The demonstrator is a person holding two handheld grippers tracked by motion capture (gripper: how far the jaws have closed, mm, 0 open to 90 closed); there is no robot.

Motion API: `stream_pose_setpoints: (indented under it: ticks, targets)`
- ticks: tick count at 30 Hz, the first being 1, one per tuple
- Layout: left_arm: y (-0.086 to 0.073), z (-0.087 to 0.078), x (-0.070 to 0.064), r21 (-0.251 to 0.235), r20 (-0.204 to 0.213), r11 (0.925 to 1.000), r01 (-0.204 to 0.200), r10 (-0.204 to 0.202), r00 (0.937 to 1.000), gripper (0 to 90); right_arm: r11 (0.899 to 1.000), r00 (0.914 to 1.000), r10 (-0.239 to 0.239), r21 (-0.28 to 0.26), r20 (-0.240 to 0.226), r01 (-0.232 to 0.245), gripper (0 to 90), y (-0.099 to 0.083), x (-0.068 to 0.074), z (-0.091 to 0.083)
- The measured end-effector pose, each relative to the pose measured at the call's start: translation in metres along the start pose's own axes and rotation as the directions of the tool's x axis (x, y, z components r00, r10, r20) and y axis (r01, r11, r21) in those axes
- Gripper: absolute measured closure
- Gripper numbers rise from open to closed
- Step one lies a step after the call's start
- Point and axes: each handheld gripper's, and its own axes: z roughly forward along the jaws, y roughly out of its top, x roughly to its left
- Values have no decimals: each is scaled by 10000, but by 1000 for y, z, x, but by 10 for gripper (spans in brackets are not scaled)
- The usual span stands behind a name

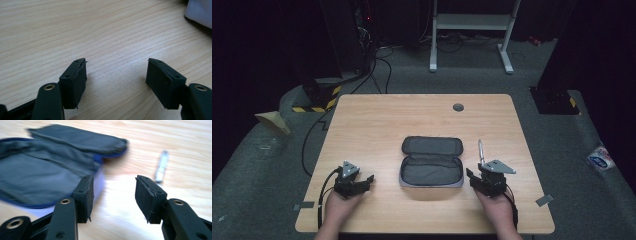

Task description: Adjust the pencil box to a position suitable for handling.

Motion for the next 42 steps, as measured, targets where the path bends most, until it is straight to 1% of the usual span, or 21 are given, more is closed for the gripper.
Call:
stream_pose_setpoints:
  ticks: [2,4,5,7,10,13,14,16,20,22,23,25,28,29,32,33,35,37,39,42]
  targets:
    - [0,0,0,1,-2,10000,-5,5,10000,329,9999,9996,102,90,278,-104,499,-2,-12,4]
    - [0,0,0,0,-4,10000,-4,4,10000,328,9993,9979,186,316,627,-206,509,-4,-23,9]
    - [0,0,0,1,-3,10000,-5,5,10000,329,9987,9970,263,416,722,-293,516,-5,-28,12]
    - [0,0,0,0,-9,10000,0,0,10000,328,9975,9953,391,556,882,-441,525,-6,-37,16]
    - [0,0,0,0,-8,10000,7,-7,10000,329,9967,9931,441,637,1089,-512,537,-5,-47,22]
    - [0,0,0,2,-8,10000,5,-5,10000,329,9948,9908,630,714,1201,-720,544,-4,-54,28]
    - [0,0,0,1,-7,10000,6,-6,10000,328,9933,9901,703,825,1212,-806,547,-4,-54,30]
    - [0,0,0,4,-7,10000,16,-16,10000,328,9937,9908,545,906,1241,-660,551,-2,-57,35]
    - [0,0,0,2,-20,10000,8,-8,10000,329,9926,9910,589,987,1204,-710,563,3,-59,43]
    - [0,0,0,-1,-18,10000,13,-13,10000,329,9905,9915,685,1111,1110,-808,563,6,-60,47]
    - [0,0,0,0,-15,10000,10,-10,10000,329,9883,9910,832,1189,1052,-956,562,7,-60,49]
    - [0,0,0,-2,2,10000,6,-6,10000,329,9876,9908,932,1174,980,-1045,554,9,-61,51]
    - [0,0,0,7,-3,10000,-50,50,10000,329,9859,9906,852,1345,1071,-993,542,14,-59,57]
    - [0,0,0,2,26,10000,-2,2,10000,329,9846,9900,817,1447,1152,-981,540,16,-59,60]
    - [0,0,0,2,45,10000,-15,15,10000,329,9839,9880,745,1513,1354,-949,535,20,-58,63]
    - [0,0,0,2,46,10000,-16,16,10000,329,9851,9879,628,1501,1418,-841,534,21,-58,64]
    - [0,0,0,2,44,10000,-19,19,10000,329,9835,9863,619,1591,1528,-863,533,23,-58,67]
    - [0,0,0,-2,34,10000,-15,15,10000,329,9829,9864,451,1695,1578,-721,530,23,-60,71]
    - [0,0,0,2,35,10000,-18,18,10000,329,9794,9850,557,1827,1630,-857,529,24,-62,74]
    - [0,0,0,0,42,10000,-19,19,10000,329,9794,9853,560,1827,1614,-856,530,24,-63,78]
